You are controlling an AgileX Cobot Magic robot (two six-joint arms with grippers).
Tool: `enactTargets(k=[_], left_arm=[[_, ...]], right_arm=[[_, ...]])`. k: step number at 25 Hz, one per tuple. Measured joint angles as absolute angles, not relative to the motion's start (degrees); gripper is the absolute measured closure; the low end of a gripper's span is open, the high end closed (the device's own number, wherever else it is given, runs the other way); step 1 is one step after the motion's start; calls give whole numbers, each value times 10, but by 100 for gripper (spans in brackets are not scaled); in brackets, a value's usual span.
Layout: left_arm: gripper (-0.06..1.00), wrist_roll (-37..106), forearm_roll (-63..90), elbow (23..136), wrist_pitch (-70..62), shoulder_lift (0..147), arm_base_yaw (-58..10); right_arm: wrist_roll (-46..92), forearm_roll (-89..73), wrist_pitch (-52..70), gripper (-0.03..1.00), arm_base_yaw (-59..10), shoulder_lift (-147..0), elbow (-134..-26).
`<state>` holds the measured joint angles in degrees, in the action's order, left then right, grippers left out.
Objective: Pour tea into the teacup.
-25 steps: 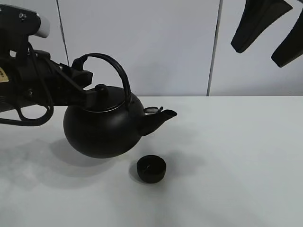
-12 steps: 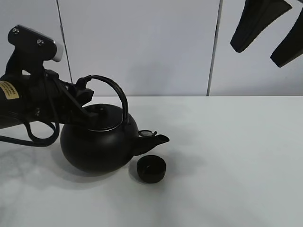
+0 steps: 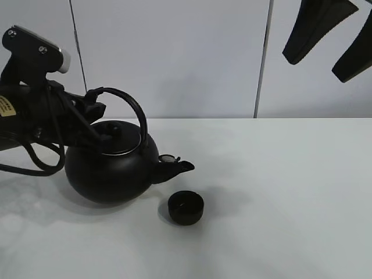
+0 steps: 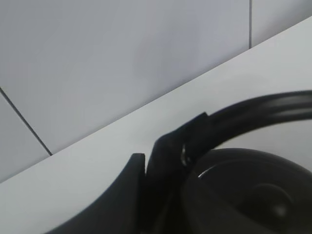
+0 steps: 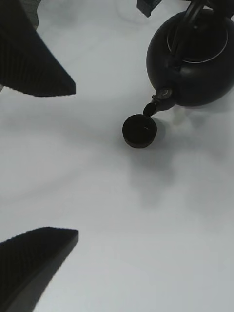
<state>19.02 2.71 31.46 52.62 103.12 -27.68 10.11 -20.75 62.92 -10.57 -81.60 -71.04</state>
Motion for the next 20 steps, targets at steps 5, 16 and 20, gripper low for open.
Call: enactTargets(k=[5,16,20], left_arm=[[84,198,-8,315,528,1032,-277],[84,243,-14,315,531,1032,-277],[84,245,-13,315,531,1032,-277]], right_arm=[[101,-207,628,45,-106,-816,-710],[101,-207,628,45,-106,-816,-710],[101,-207,628,45,-106,-816,-710]])
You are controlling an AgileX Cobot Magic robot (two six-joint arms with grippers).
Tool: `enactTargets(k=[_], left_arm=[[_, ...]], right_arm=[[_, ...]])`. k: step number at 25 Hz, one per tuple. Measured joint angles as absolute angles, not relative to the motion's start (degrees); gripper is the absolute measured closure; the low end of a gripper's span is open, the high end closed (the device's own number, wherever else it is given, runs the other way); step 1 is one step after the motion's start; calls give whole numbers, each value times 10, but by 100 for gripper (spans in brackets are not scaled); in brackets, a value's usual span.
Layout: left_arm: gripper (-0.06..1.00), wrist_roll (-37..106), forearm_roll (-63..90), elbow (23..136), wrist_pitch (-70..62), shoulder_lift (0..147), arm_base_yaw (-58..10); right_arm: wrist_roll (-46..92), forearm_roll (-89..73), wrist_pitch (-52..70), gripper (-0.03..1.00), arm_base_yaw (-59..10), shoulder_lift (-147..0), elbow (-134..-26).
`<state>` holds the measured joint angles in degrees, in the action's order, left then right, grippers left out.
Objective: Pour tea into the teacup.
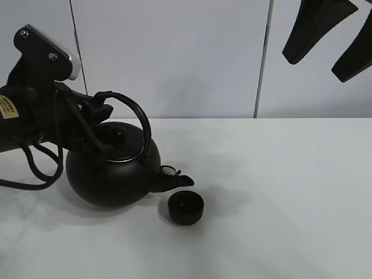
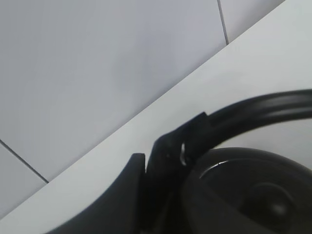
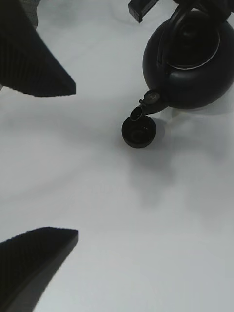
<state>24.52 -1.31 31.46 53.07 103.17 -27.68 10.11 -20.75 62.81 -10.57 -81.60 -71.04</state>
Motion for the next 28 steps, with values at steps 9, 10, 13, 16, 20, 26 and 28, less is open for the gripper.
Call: enactTargets(k=[9,10,13,16,20,26,28], left_arm=[[84,273,5,315,531,1032,-277],[84,275,5,315,531,1032,-277],[84,279,5,315,531,1032,-277],[84,286,5,315,531,1032,-277],[84,298,5,315,526,1032,-277],[84,302,5,315,526,1032,-277],[84,302,5,315,526,1032,-277]], right_arm=[[101,-207,627,45,-106,-816,-710],[101,-207,627,45,-106,-816,-710],[101,-207,627,45,-106,-816,-710],[101,-207,627,45,-106,-816,-710],[101,-207,627,45,-106,-816,-710],[101,-207,627,45,-106,-816,-710],[101,-207,627,45,-106,-816,-710]])
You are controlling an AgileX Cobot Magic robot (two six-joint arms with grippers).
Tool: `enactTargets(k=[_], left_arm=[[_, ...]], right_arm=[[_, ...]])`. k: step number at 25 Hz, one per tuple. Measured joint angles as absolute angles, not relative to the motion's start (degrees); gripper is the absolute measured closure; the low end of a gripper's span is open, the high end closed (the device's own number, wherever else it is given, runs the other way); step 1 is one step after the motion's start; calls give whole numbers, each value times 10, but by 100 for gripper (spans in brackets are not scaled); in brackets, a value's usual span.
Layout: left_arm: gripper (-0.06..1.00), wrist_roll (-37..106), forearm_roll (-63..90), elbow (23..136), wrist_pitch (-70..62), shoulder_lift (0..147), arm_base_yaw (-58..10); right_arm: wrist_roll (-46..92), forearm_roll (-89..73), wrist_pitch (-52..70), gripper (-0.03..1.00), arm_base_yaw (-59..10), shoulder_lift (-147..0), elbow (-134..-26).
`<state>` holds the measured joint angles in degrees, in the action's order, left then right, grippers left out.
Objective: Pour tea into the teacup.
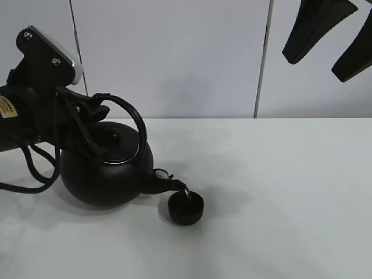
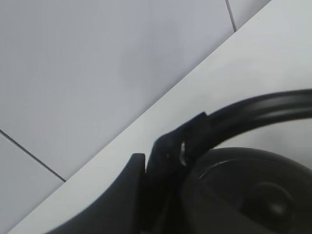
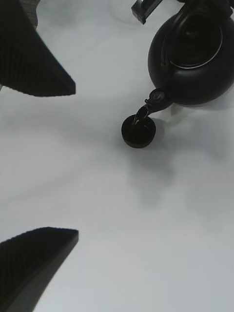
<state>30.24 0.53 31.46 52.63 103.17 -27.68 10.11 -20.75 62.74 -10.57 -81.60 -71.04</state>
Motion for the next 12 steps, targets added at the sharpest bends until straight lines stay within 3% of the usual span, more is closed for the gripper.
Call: enactTargets(k=[12], left_arm=[[84,303,6,315,526,1032,-277]], right_arm=[[101,-208,627,45,-106,-816,-710]])
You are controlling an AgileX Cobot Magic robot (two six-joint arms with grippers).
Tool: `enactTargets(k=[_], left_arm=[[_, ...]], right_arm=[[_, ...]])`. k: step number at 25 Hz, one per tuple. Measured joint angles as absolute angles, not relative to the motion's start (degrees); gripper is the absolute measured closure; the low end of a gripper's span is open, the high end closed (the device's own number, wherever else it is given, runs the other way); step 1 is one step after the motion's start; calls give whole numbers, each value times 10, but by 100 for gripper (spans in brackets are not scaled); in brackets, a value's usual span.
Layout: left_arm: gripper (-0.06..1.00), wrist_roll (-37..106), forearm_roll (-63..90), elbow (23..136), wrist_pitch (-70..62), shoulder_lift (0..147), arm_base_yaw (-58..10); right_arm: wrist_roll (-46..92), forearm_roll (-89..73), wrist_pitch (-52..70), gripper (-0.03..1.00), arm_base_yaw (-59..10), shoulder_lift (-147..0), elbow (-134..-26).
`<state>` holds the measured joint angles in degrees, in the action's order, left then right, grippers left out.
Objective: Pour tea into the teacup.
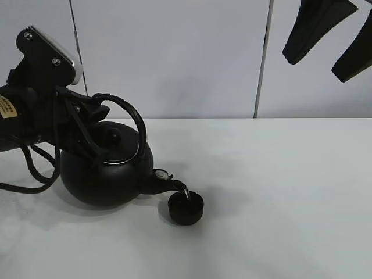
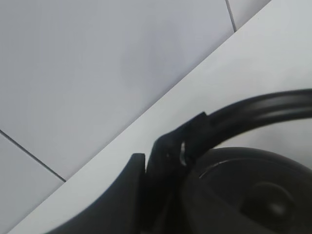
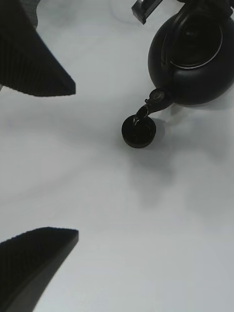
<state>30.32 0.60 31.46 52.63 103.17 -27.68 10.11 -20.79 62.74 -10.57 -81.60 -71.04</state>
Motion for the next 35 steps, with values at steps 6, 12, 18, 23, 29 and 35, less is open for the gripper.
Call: enactTargets(k=[6,12,18,23,29,35], left_arm=[[84,257,6,314,528,1032,-277],[84,131,13,288,564,1024,-277],[84,59,20,251,583,1005,-277],[84,49,21,214,587,1005,-277],[84,49,30,177,587,1005,-277],[84,59,37,165,593,1005,-277]], right_arm=[[101,-208,627,45,-106,-816,-710],[101,-208,627,45,-106,-816,-710],[101,-208,626,45,-106,-816,-710],[101,-208,624,45,-106,-816,-710],[101,-208,624,45,-106,-816,-710],[101,-208,624,45,-106,-816,-710]])
